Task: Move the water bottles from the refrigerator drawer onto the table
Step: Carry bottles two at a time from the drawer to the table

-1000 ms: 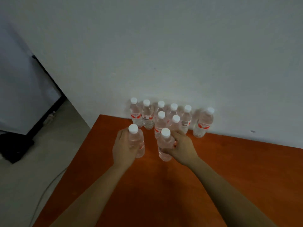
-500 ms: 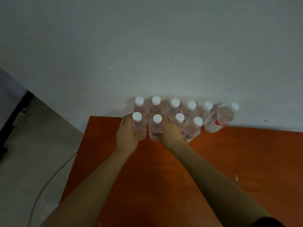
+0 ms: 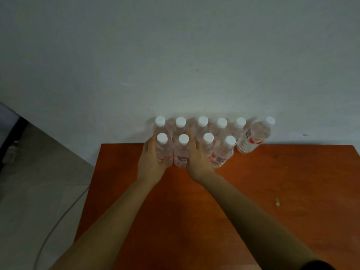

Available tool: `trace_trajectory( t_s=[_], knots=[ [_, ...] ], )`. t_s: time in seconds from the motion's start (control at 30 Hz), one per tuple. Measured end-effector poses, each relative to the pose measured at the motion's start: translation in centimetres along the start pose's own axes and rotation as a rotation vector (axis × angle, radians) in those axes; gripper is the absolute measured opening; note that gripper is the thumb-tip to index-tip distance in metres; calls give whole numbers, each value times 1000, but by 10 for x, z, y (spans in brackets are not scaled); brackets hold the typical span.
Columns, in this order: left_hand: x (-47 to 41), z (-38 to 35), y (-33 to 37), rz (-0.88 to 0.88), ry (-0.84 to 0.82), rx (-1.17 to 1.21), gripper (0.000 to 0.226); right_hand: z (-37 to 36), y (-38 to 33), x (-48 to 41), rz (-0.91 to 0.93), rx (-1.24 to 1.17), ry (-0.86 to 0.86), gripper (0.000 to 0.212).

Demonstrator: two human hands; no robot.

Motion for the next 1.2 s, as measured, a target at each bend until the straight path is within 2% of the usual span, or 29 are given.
trace_trajectory(
  t_s=[0.1, 0.23, 0.33, 0.47, 0.57, 0.7, 0.83, 1.0, 1.2],
  knots=[
    [14, 9, 25, -78, -2, -68, 62, 16, 3, 19, 43, 8, 9, 107],
    [29, 11, 67, -221, 15, -205, 47, 62, 16, 55, 126, 100, 121, 70],
    [45, -9, 105, -314, -3, -370, 57, 101, 50, 98, 73, 238, 279, 59],
    [85, -64, 181, -441, -74, -490, 74, 157, 122, 180, -146, 469, 451, 64],
    [136, -125, 251, -585, -127, -537, 72, 205, 177, 276, -342, 558, 566, 72],
    [231, -224, 348, -802, -239, -473, 73, 258, 251, 428, -608, 606, 703, 76],
    [354, -311, 424, -985, -419, -362, 74, 285, 313, 586, -850, 594, 817, 79],
    [498, -400, 471, -1159, -660, -289, 73, 286, 371, 754, -1125, 608, 879, 81],
    [633, -513, 503, -1313, -858, -212, 72, 262, 429, 905, -1397, 597, 866, 81]
  ],
)
Point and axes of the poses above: each hand's wrist, its own x-axis away from the middle knuckle, its own z-axis out of the back of the hand, y = z × x, the point moved 3 cm from there along -x, towards the middle knuckle, and after that the axes turned 15 degrees about x, right-handed, at the moved point
